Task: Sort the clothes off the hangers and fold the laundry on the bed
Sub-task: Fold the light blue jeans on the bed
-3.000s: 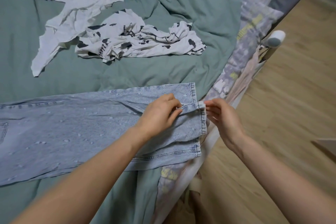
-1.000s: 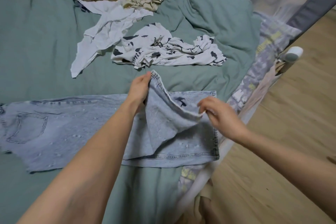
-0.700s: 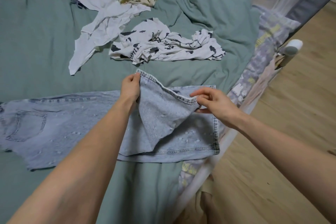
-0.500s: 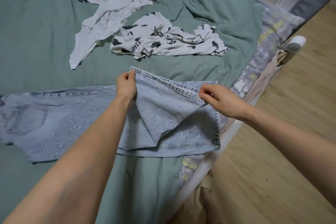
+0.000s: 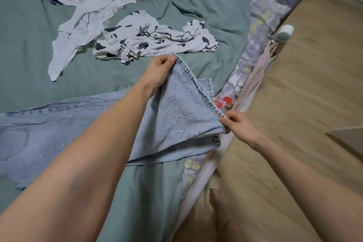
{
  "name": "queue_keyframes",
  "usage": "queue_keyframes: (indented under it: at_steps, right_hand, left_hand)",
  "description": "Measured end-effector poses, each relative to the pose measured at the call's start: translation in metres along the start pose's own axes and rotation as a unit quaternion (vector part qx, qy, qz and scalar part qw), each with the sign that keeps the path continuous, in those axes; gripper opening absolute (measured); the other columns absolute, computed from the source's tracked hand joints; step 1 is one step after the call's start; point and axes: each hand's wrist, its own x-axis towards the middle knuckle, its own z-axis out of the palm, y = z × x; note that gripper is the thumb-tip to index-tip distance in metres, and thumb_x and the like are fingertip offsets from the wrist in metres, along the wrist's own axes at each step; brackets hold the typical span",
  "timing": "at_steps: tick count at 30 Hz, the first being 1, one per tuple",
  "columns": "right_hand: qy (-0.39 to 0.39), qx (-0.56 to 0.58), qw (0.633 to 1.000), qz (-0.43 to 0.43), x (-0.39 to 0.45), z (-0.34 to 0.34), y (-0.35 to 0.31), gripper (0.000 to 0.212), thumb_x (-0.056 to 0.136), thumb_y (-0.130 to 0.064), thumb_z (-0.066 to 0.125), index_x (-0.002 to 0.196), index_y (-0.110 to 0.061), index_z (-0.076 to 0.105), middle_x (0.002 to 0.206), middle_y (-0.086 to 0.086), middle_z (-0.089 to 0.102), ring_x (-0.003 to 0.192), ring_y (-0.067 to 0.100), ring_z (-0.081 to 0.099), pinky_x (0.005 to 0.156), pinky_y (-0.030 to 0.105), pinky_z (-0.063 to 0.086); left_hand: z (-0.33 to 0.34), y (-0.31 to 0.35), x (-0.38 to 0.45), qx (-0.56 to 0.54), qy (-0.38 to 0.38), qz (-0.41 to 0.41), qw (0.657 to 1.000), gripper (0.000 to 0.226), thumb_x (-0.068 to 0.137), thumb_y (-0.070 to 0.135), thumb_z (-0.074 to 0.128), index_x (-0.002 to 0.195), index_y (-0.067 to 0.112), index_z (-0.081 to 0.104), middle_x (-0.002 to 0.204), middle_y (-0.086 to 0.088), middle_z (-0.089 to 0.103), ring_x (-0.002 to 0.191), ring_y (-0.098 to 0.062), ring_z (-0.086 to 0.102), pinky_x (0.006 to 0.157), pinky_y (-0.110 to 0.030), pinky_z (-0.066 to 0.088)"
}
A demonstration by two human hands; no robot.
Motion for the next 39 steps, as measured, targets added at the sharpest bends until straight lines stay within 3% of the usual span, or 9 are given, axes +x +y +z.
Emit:
queue_keyframes:
  at_steps: [3,7,9,13,16,21,28,35,39]
  right_hand:
    - [-0.033,0.014,0.998,0.06,-0.02,0.003,0.022,0.032,0.089,-0.009,0.058,0.06,-0.014,0.044,0.064,0.01,0.042,0.064,0.018,0.041,0.061,0.034,0.036]
    - [-0.126,-0.053,0.983,0.125,-0.043,0.003,0.046,0.033,0.085,-0.004,0.061,0.058,-0.017,0.046,0.058,-0.001,0.043,0.057,0.011,0.038,0.051,0.022,0.03]
    - [-0.1,-0.008,0.986,0.13,-0.038,-0.001,0.044,0.02,0.084,-0.004,0.066,0.07,-0.015,0.057,0.063,-0.002,0.05,0.062,0.01,0.044,0.056,0.017,0.036]
    - [0.105,0.19,0.974,0.066,0.005,-0.01,0.012,0.009,0.092,-0.013,0.062,0.084,-0.008,0.063,0.081,0.011,0.058,0.079,0.017,0.051,0.076,0.031,0.045]
    - [0.123,0.208,0.97,0.022,0.032,-0.007,-0.014,0.022,0.089,-0.026,0.066,0.077,-0.008,0.064,0.072,0.006,0.057,0.073,0.015,0.05,0.073,0.033,0.044]
    - [0.19,0.23,0.954,-0.025,0.041,0.003,-0.02,0.016,0.079,-0.015,0.077,0.076,-0.012,0.061,0.075,0.0,0.063,0.071,0.007,0.059,0.073,0.019,0.049]
    - [0.155,0.25,0.955,0.025,0.053,0.004,-0.014,0.021,0.07,-0.02,0.084,0.081,-0.01,0.069,0.081,0.011,0.069,0.08,0.024,0.066,0.085,0.042,0.056]
    - [0.129,0.276,0.952,0.016,0.062,0.001,-0.023,0.013,0.074,-0.003,0.078,0.072,-0.011,0.068,0.068,0.001,0.063,0.059,0.003,0.057,0.064,0.017,0.046]
    - [0.148,0.268,0.952,-0.01,0.067,0.0,-0.02,0.013,0.073,-0.002,0.079,0.076,-0.007,0.067,0.077,0.006,0.062,0.07,0.015,0.057,0.071,0.027,0.047]
  left_hand:
    - [0.029,0.006,0.005,0.033,-0.077,0.011,0.996,0.023,0.096,0.028,0.059,0.075,0.018,0.064,0.057,0.014,0.059,0.053,0.002,0.05,0.054,-0.012,0.039]
    - [0.068,-0.001,0.007,0.042,-0.188,0.007,0.981,0.007,0.082,0.014,0.075,0.079,0.015,0.069,0.08,-0.009,0.064,0.074,-0.012,0.054,0.068,-0.019,0.042]
    - [0.081,-0.014,0.008,0.05,-0.196,0.006,0.979,0.013,0.077,0.007,0.078,0.08,0.014,0.067,0.078,-0.01,0.064,0.068,-0.007,0.056,0.066,-0.015,0.043]
    - [0.098,-0.038,0.011,0.043,-0.218,0.016,0.975,0.021,0.072,-0.003,0.079,0.08,0.01,0.065,0.064,0.003,0.063,0.054,0.004,0.055,0.06,-0.008,0.046]
    - [0.104,-0.046,0.013,0.043,-0.21,0.035,0.976,0.024,0.069,-0.004,0.081,0.083,0.006,0.065,0.056,0.012,0.062,0.054,0.003,0.054,0.06,-0.01,0.046]
    - [0.101,-0.049,0.017,0.064,-0.185,0.086,0.977,0.029,0.065,-0.001,0.085,0.086,0.005,0.066,0.066,0.004,0.056,0.056,-0.001,0.046,0.059,-0.01,0.042]
    - [0.101,-0.052,0.021,0.076,-0.17,0.115,0.976,0.027,0.068,0.002,0.084,0.086,0.003,0.065,0.066,0.005,0.056,0.058,-0.005,0.046,0.058,-0.011,0.042]
    - [0.091,-0.058,0.023,0.059,-0.194,0.085,0.975,0.027,0.07,0.003,0.083,0.093,0.004,0.068,0.081,-0.003,0.068,0.068,0.0,0.06,0.071,-0.014,0.049]
    - [0.075,-0.063,0.025,0.108,-0.199,0.089,0.97,0.009,0.086,0.011,0.071,0.092,0.006,0.074,0.08,0.003,0.071,0.069,0.005,0.058,0.07,-0.013,0.046]
